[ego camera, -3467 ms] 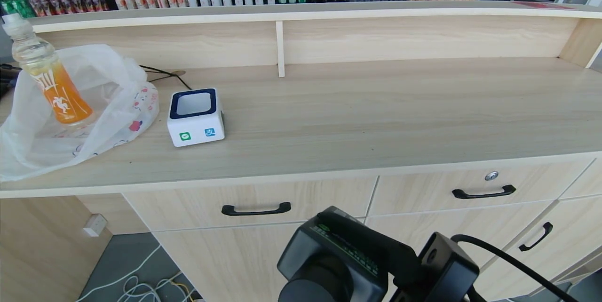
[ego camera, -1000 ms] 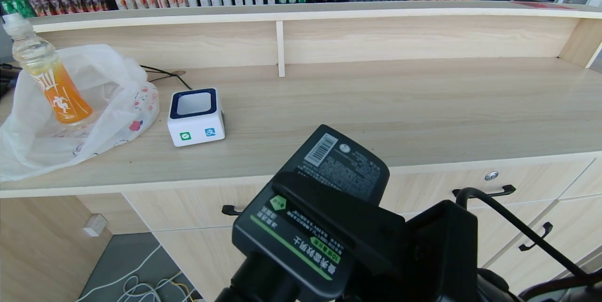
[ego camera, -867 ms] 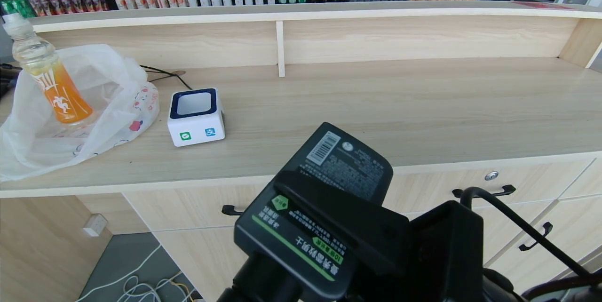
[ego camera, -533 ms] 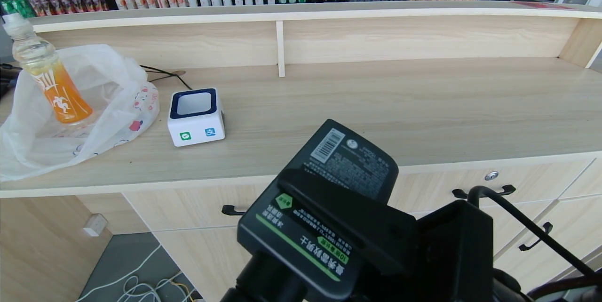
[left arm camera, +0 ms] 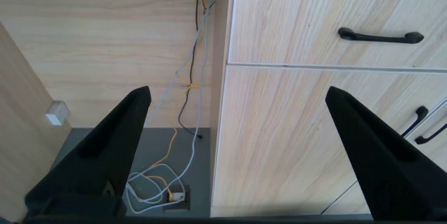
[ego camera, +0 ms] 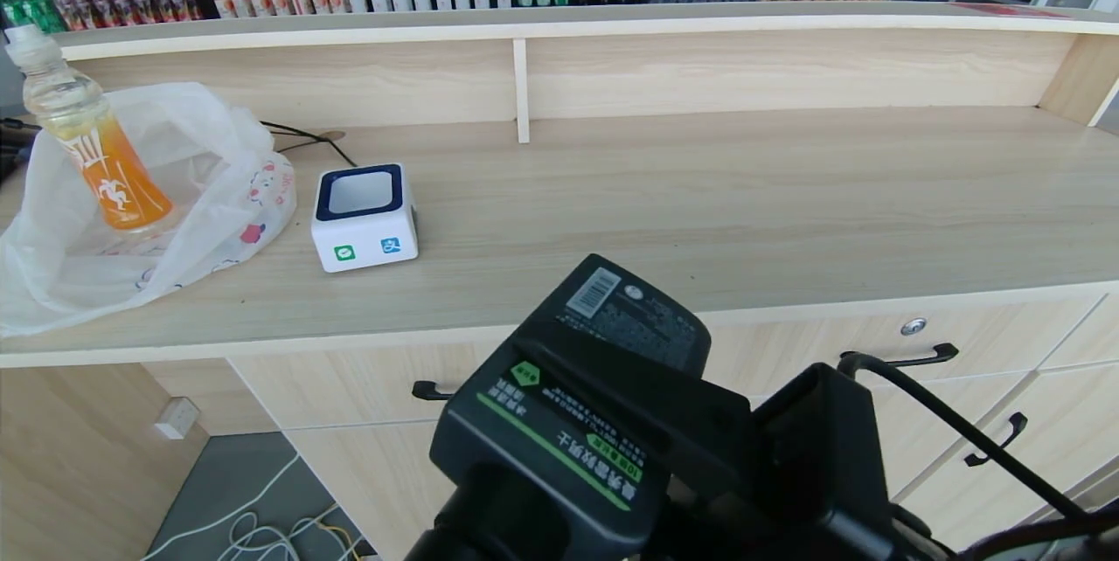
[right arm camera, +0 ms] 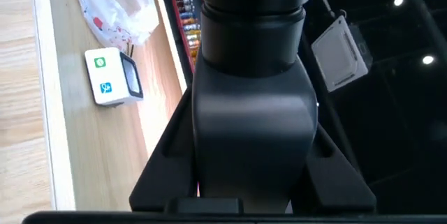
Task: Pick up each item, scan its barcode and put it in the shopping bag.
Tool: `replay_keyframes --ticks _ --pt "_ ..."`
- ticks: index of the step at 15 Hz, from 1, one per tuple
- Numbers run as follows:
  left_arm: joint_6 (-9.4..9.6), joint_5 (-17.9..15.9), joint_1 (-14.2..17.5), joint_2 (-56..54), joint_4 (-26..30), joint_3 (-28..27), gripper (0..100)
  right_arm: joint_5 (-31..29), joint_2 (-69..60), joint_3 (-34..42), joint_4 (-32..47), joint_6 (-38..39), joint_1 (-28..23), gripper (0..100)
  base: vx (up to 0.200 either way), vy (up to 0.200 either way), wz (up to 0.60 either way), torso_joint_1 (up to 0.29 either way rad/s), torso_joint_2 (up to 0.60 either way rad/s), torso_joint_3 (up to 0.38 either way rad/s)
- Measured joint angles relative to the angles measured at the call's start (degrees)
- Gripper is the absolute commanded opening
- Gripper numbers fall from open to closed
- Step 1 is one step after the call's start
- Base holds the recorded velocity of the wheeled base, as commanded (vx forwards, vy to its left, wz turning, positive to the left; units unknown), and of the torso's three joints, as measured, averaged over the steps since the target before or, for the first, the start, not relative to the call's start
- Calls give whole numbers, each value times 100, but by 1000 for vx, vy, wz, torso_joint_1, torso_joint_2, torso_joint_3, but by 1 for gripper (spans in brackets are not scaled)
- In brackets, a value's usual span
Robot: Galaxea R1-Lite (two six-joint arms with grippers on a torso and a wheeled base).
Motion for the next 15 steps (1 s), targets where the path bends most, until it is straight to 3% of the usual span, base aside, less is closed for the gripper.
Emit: replay_keyframes --ticks 2,8,10,15 --pt "0 0 0 0 2 0 100 -6 284 -116 4 1156 17 0 0 0 0 0 0 0" --pt "0 2 0 0 0 0 100 -11 562 -199 2 2333 34 0 0 0 0 0 0 0" --pt "2 2 0 0 0 0 100 66 562 -210 2 3406 56 0 0 0 0 0 0 0" --pt "2 0 0 0 0 0 100 20 513 -257 0 4506 78 0 0 0 0 0 0 0"
